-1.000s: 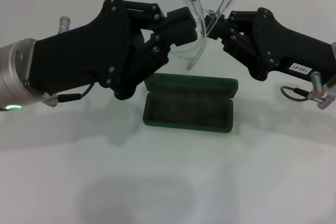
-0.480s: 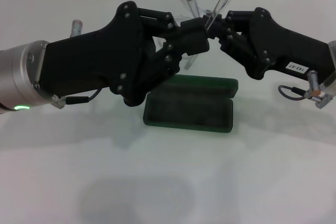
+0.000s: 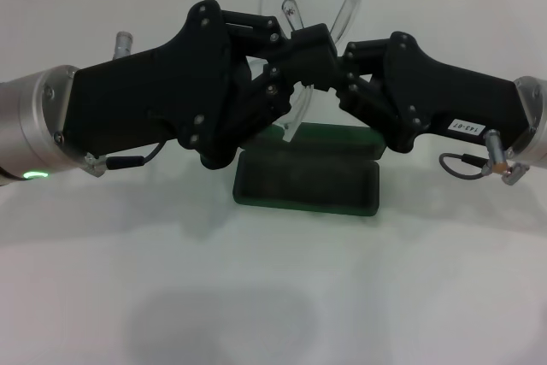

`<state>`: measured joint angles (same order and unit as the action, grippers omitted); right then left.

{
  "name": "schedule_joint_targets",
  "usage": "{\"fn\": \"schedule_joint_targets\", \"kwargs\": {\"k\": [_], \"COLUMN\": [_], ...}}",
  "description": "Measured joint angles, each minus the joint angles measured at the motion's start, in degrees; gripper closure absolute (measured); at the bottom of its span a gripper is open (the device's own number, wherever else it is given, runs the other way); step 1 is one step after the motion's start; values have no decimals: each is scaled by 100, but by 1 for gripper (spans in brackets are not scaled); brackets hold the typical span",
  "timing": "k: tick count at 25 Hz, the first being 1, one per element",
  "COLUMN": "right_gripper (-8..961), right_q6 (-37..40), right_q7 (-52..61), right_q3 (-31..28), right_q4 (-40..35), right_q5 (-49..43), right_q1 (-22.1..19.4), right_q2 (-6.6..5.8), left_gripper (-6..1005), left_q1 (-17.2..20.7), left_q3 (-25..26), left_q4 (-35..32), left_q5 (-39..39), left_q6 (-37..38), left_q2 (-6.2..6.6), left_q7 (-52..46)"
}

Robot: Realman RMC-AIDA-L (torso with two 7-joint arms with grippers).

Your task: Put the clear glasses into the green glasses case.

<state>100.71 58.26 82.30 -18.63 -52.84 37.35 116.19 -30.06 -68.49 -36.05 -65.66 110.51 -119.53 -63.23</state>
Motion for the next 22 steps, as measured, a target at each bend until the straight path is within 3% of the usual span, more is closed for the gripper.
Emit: {"fn": "schedule_joint_targets", "kwargs": {"k": [22], "right_gripper": [902], "right_q6": [-29], "right_q7": [-86], "right_q3": [195], "right_q4": [-10], "right_q5": [55], "right_q1": [-34], "right_q2": [0], "left_gripper": [917], "left_q1": [-17], "left_q3": [7], "left_q4": [73], "left_q5": [18], "left_q6": [-4], "left_q2": [-8], "left_q7": [4]}}
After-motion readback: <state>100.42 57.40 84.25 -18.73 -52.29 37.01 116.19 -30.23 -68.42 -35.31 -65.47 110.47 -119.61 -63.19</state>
